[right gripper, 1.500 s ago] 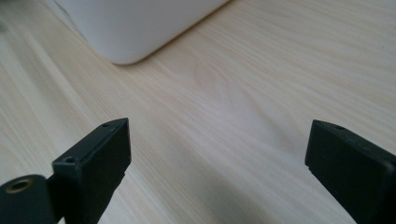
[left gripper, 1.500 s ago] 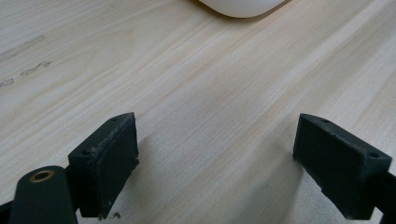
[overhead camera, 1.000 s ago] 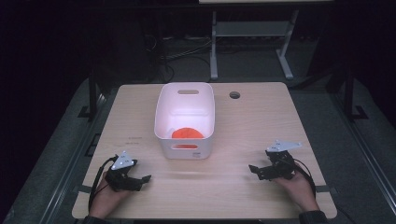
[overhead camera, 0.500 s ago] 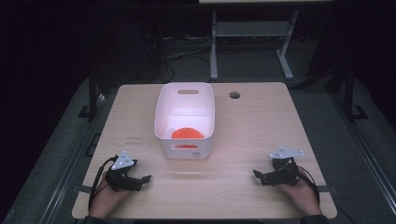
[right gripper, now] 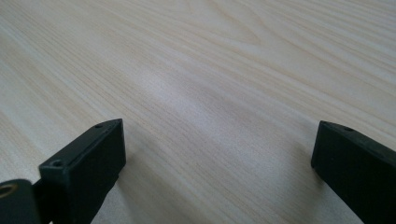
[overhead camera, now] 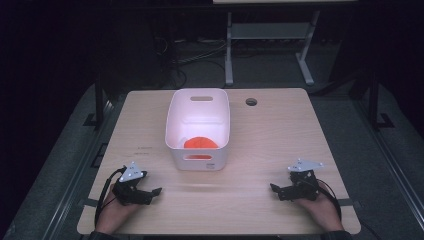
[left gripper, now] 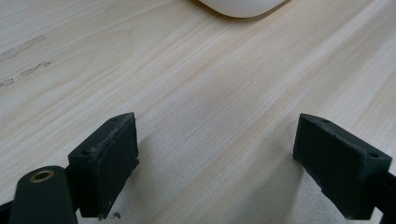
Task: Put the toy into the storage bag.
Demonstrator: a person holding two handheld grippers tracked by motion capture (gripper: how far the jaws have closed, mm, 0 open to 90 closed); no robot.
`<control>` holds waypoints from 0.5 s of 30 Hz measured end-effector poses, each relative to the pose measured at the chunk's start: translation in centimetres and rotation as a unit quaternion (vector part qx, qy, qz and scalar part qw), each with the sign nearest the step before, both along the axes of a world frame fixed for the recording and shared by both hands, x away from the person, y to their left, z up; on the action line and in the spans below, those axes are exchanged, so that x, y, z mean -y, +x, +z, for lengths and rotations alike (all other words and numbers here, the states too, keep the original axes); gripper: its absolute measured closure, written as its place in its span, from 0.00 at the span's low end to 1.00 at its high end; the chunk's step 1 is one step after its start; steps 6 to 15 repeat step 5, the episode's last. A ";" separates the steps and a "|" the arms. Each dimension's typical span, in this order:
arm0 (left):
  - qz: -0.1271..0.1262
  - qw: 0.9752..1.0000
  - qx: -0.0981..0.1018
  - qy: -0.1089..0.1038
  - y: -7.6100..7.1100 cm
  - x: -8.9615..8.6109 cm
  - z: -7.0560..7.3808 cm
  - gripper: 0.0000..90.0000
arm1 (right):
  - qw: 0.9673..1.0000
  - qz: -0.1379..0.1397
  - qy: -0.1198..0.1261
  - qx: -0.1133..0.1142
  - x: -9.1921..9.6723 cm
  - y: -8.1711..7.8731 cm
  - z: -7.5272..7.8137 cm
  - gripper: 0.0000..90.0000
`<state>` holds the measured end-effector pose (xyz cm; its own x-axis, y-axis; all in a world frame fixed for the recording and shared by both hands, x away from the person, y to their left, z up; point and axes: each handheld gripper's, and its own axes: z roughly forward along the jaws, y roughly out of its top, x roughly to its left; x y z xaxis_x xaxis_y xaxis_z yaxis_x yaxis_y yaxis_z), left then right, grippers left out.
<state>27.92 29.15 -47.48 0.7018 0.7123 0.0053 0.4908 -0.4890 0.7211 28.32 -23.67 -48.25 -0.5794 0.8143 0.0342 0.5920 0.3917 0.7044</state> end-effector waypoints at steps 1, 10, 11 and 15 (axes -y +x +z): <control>0.000 1.000 0.000 0.000 0.0 0.0 0.0 0.15 | 1.000 0.000 0.000 0.000 0.0 0.0 0.0 0.03; 0.003 1.000 0.001 0.002 0.0 0.0 0.0 0.14 | 1.000 0.000 0.000 0.000 0.0 0.0 0.0 0.03; 0.003 1.000 0.001 0.002 0.0 0.0 0.0 0.14 | 1.000 0.000 0.000 0.000 0.0 0.0 0.0 0.03; 0.003 1.000 0.001 0.002 0.0 0.0 0.0 0.14 | 1.000 0.000 0.000 0.000 0.0 0.0 0.0 0.03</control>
